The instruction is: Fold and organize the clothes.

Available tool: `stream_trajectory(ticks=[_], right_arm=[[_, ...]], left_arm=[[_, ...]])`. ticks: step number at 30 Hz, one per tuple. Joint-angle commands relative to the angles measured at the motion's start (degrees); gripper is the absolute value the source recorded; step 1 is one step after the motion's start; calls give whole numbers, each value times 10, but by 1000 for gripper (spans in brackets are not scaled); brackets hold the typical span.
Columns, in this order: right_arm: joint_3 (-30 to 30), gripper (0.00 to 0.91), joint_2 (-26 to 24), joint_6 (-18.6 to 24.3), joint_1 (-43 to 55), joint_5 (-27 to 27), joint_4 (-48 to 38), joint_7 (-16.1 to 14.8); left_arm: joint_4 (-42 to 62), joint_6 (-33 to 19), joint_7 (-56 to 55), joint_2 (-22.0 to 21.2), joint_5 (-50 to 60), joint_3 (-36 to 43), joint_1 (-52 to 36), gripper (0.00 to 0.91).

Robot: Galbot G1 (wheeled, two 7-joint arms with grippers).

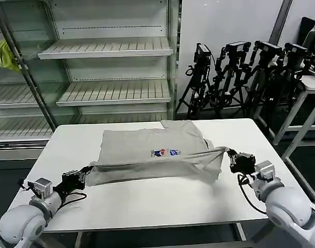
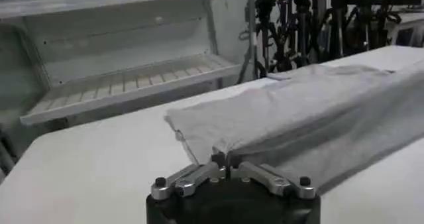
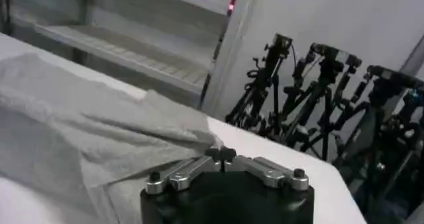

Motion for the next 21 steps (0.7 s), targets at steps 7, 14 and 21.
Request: stream_trajectory(ticks=[7, 14, 21], right_arm=[[-151, 0, 18, -10, 120, -21, -55, -1], [-162, 0, 26, -9, 136, -22, -79, -2], [-161, 0, 34, -8, 143, -23, -99, -2]], left_arm=[[40, -3, -2, 1, 12, 50, -55, 50], [62, -3, -2, 4, 12, 75, -90, 50], [86, -6, -3, 3, 13, 97, -117, 50]])
